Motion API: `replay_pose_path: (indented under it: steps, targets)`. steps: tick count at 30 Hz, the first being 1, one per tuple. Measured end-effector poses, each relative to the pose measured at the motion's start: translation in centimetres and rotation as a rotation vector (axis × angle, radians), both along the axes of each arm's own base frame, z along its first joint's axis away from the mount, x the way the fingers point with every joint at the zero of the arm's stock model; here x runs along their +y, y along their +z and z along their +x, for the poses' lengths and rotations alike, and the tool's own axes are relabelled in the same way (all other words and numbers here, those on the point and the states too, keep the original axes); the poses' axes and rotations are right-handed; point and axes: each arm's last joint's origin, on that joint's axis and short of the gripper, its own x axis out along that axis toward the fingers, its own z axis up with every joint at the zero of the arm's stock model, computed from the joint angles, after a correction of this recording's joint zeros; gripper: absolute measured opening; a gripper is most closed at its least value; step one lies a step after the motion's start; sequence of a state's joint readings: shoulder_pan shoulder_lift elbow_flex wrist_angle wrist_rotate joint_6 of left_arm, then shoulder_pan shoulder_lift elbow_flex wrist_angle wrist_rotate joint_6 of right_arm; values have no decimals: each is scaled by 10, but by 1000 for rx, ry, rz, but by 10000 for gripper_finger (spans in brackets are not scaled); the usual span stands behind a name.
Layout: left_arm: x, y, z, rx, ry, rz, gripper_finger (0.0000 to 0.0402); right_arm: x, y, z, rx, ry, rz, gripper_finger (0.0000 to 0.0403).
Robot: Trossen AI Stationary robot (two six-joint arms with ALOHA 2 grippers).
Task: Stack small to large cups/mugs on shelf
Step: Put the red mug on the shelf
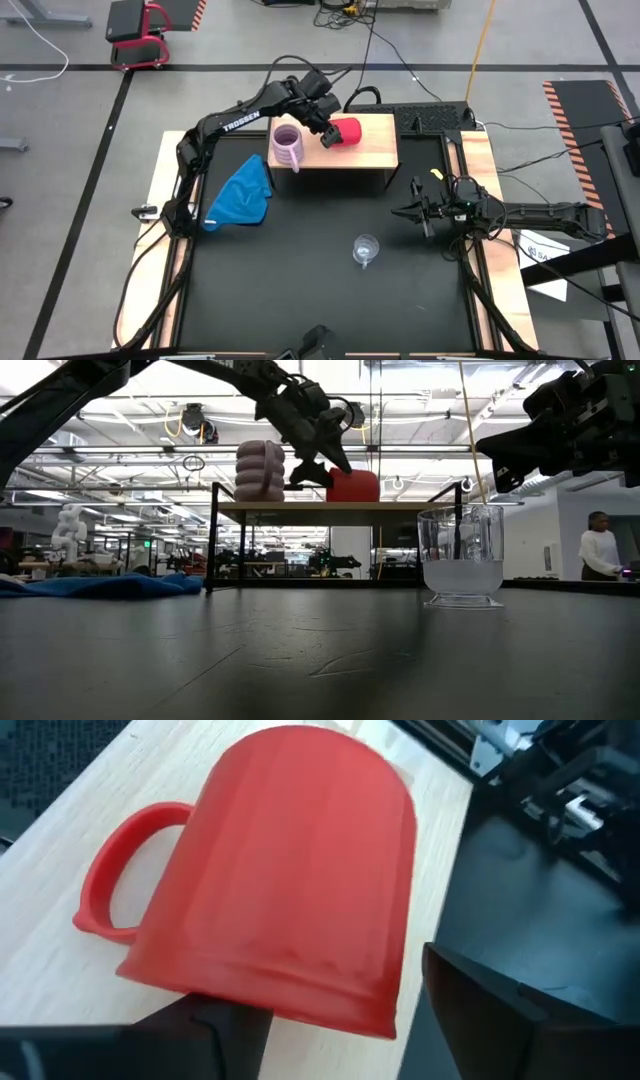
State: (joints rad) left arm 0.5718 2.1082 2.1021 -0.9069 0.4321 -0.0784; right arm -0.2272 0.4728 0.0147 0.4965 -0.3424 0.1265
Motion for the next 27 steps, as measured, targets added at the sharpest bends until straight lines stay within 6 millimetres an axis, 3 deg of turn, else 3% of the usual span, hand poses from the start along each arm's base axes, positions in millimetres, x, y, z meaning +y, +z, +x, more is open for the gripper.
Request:
replay_pose_path:
  steps: [3,11,22,27]
  targets:
    - [-3,0,2,6,-19,32,204,0,0,0,0,0,0,0]
    - [-4,-1,2,22,-60,86,22,0,0,0,1,0,8,0]
    - [-18,0,-4,119,-237,227,9,0,0,0,1,0,11,0]
    - [-26,15,-17,246,-319,327,7,0,0,0,1,0,11,0]
